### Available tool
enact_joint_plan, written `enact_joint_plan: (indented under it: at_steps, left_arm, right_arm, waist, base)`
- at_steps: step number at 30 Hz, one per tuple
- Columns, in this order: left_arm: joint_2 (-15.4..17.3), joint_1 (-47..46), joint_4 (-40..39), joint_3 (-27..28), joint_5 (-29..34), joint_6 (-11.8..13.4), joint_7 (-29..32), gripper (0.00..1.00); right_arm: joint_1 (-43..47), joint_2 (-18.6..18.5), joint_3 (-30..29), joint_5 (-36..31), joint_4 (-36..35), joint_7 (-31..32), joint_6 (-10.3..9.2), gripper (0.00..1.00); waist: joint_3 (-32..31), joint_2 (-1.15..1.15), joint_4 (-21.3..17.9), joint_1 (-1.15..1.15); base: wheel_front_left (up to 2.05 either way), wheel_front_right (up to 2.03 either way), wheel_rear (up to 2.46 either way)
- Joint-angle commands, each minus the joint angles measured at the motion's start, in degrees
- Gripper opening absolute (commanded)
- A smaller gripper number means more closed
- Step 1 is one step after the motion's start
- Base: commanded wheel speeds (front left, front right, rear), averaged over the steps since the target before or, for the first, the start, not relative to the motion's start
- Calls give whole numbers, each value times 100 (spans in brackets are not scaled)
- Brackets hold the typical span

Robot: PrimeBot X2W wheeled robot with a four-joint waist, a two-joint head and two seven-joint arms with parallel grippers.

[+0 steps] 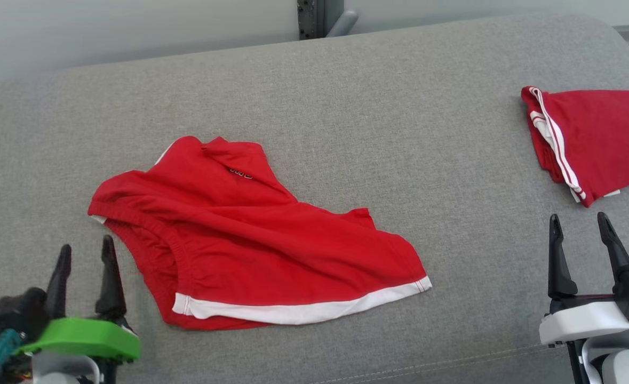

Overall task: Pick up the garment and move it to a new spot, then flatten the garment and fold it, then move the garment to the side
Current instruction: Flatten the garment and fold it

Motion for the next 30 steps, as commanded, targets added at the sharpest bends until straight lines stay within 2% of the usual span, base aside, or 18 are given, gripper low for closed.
enact_joint_plan:
  at_steps: [1,3,4,5,10,19,23,30]
  left_arm:
    - [-129,290,-180,84,324,-35,-12,100]
    - [-309,626,-328,59,731,-114,-12,100]
    - [-309,626,-328,59,731,-114,-12,100]
    - [-534,882,-449,105,1014,-151,-13,100]
    - [-836,1294,-444,316,1354,-340,-13,100]
    - [-1203,1415,-210,801,2024,-995,-13,100]
    - [-1339,1288,-127,931,2201,-1174,-13,100]
    - [-1459,1243,-12,1096,2391,-1319,-13,100]
  right_arm:
    - [113,-12,-27,-57,-22,-1,-5,100]
    - [190,-9,7,-75,13,-1,-5,100]
    - [190,-9,7,-75,13,-1,-5,100]
    - [274,-14,26,-51,62,-1,-6,100]
    - [423,-10,130,9,153,-1,-5,100]
    - [531,-13,585,149,437,-1,-6,100]
    - [535,-15,688,249,546,-1,-6,100]
    - [542,-14,799,294,602,-1,-6,100]
  waist:
    - [-304,46,260,0]
    - [-486,46,350,0]
    - [-486,46,350,0]
    - [-646,46,441,0]
    - [-899,46,615,0]
    - [-963,46,857,0]
    - [-944,46,876,0]
    - [-929,46,807,0]
  base:
    - [0,0,0]
    - [0,0,0]
    - [0,0,0]
    - [0,0,0]
    - [0,0,0]
    - [0,0,0]
    - [0,0,0]
    - [0,0,0]
